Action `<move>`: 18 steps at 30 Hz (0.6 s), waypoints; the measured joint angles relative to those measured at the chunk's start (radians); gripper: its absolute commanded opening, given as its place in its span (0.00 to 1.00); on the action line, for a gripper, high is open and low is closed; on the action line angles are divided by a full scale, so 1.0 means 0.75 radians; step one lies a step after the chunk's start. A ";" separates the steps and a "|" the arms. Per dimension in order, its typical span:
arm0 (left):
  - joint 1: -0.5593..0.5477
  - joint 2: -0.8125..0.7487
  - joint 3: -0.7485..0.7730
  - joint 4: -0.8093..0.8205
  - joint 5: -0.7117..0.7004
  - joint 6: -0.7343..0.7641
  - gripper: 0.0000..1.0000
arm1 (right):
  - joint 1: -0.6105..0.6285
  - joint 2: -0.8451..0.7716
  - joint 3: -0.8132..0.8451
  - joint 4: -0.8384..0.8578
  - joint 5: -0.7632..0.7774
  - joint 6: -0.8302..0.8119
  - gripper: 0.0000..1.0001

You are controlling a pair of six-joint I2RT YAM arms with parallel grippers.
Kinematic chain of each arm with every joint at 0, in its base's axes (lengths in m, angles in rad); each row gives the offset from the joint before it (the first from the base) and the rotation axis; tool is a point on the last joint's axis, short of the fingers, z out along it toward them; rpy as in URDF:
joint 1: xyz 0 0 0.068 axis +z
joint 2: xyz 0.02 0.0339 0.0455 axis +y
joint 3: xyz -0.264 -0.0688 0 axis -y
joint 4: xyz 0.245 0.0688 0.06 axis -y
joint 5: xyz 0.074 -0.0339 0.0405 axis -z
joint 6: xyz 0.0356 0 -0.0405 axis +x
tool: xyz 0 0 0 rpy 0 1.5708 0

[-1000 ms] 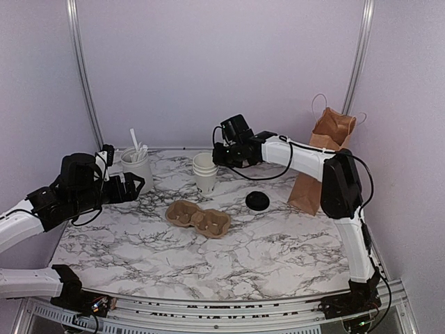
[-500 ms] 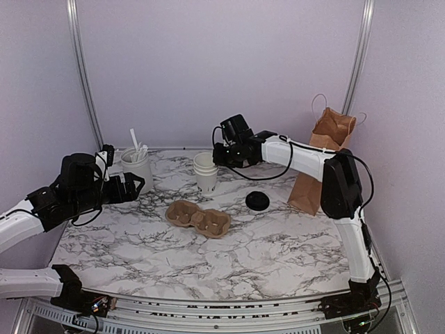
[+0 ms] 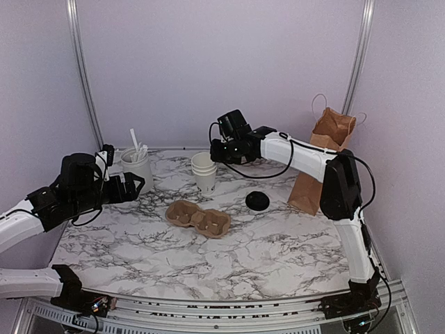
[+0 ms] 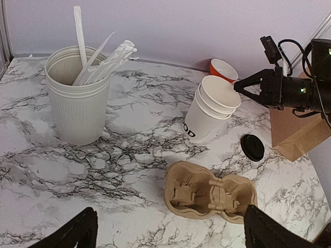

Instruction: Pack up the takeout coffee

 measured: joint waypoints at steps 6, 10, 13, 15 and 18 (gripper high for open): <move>0.000 0.000 0.000 0.004 -0.001 0.000 0.99 | -0.001 0.000 0.030 -0.039 0.025 -0.007 0.18; 0.000 0.000 0.000 0.005 -0.001 0.000 0.99 | -0.001 0.001 0.052 -0.070 0.035 -0.009 0.18; 0.000 -0.001 -0.001 0.005 -0.001 0.000 0.99 | -0.001 0.001 0.060 -0.084 0.048 -0.011 0.19; 0.000 -0.001 -0.001 0.005 -0.001 0.000 0.99 | -0.001 0.001 0.060 -0.090 0.057 -0.015 0.19; 0.000 -0.001 -0.003 0.005 -0.001 0.000 0.99 | -0.001 0.001 0.061 -0.097 0.060 -0.024 0.19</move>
